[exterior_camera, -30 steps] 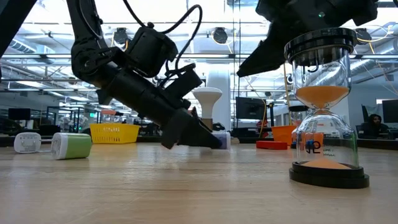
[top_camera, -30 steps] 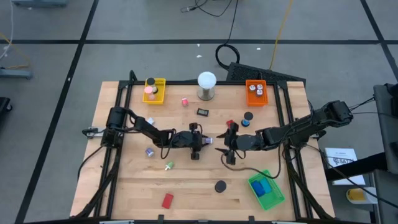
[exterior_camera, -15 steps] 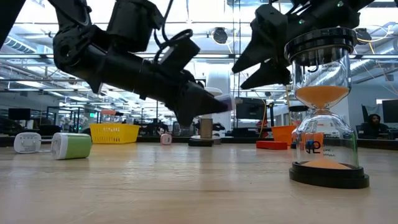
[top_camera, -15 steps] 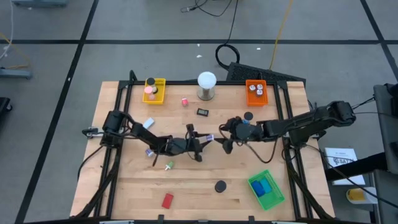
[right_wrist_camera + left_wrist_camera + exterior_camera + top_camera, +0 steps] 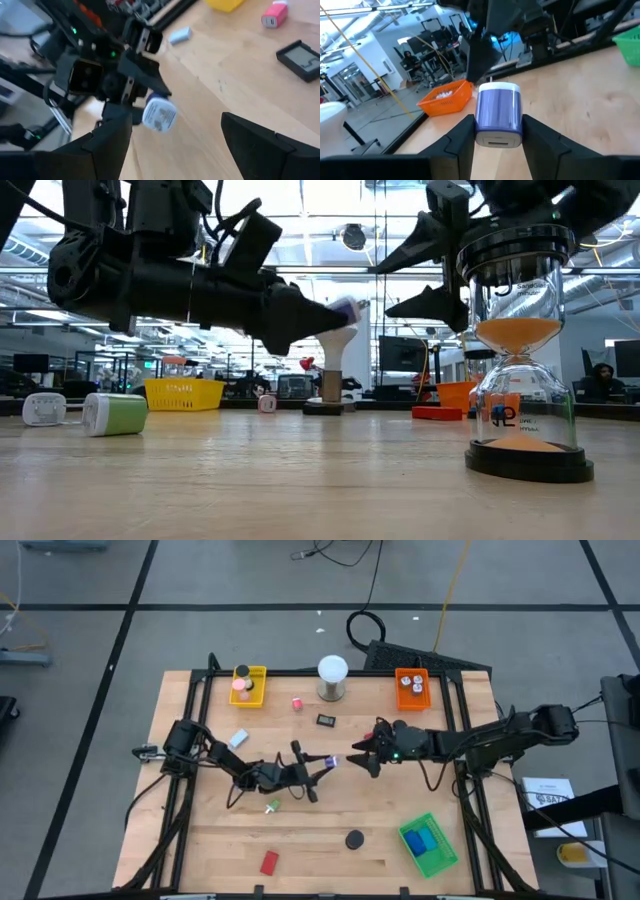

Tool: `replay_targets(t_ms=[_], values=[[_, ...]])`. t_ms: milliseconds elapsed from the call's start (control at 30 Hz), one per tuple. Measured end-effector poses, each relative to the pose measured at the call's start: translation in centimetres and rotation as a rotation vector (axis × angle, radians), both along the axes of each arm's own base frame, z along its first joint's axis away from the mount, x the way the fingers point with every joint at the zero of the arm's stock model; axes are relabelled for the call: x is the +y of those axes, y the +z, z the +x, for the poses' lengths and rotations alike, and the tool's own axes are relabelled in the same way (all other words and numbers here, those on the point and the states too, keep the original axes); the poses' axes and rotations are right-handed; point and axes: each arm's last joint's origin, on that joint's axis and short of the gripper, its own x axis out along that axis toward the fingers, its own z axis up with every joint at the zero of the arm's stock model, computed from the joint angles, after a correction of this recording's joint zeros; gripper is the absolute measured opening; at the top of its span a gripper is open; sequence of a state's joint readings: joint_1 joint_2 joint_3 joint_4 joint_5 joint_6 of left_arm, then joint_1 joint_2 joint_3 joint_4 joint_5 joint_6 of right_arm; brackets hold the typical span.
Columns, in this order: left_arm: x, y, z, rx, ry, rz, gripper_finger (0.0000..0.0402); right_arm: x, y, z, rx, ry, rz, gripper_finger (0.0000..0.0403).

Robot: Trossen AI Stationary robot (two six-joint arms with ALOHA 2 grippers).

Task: Pick & Place Office items
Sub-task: Put the top violet charger adaptor into the orange bin

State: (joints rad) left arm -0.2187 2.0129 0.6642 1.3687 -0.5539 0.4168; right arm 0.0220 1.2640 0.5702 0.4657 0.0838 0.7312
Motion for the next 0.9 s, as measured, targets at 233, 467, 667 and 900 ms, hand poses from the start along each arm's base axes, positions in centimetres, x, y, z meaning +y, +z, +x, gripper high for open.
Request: replay_targets(t_ms=[233,467,667,900], values=[[0.0,0.4,0.0,-0.039,-0.011,-0.008,0.0144,0.0,-0.7,0.6,-0.032,0.017,0.027,0.0299],[0.0,0.4,0.1,-0.042,-0.011,-0.009,0.0136,0.2,-2.2,2.0,-0.073,0.051,0.081,0.0299],[0.0,0.4,0.1,-0.042,-0.011,-0.009,0.0147,0.2,-2.6,3.0,-0.1,0.063,0.09,0.0297],[0.0,0.4,0.1,-0.031,-0.002,0.0,0.0136,0.2,-1.7,4.0,-0.058,0.043,0.058,0.0266]])
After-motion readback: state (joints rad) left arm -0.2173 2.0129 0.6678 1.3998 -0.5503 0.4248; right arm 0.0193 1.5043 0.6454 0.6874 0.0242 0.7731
